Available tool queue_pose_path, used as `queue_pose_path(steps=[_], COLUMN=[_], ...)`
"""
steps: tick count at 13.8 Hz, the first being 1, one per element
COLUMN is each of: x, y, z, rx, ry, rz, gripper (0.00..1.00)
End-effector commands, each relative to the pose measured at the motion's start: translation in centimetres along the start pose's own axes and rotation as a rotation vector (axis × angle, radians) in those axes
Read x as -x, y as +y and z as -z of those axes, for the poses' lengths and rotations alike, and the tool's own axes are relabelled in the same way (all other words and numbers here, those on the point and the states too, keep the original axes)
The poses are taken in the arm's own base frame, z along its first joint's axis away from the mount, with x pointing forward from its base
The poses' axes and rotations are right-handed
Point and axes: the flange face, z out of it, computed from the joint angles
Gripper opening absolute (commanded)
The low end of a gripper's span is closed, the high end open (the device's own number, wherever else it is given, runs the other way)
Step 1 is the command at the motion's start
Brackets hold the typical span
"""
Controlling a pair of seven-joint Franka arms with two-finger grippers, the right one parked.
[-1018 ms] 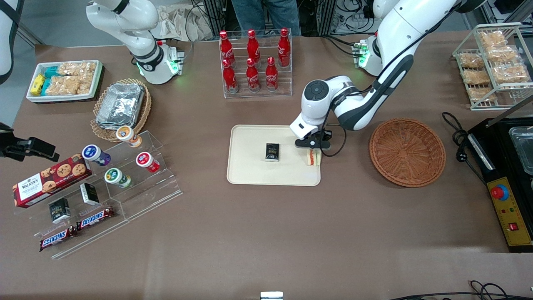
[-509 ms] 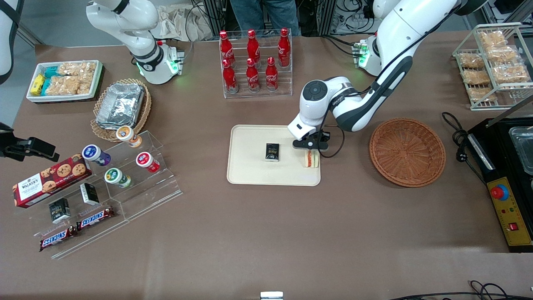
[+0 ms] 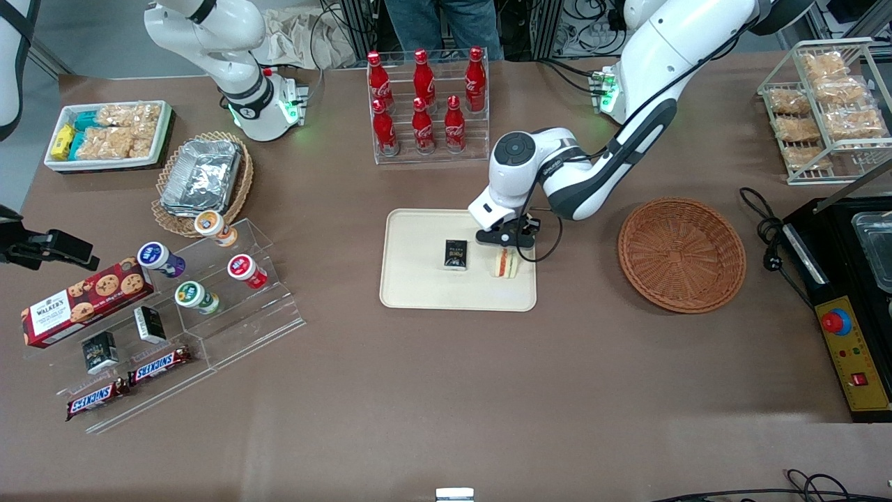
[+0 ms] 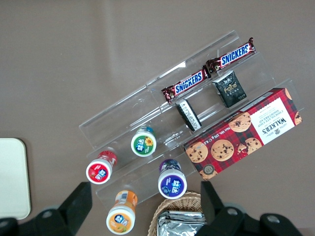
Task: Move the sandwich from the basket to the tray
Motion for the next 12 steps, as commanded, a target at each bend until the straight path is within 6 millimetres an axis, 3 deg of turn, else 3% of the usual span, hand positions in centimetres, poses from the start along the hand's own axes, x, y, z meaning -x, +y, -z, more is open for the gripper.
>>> queue_pose_path(steps=[1,3,6,9,12], x=[-0.6,-1.4,-3.1,-6.3,-9.3], y=[0.1,-0.4,-1.5,-2.9,-4.3], z=[0.0,2.1,8.5,14.0,20.7], rx=[-0.005,-0.015,-0.05,-0.091,-0.053], ry=[0.012,0.06,0.166,0.108,-0.005], rz=[0.007,0.017,0.079,0.114,0.117], gripper=[1.0,1.0,1.0,1.0,1.0])
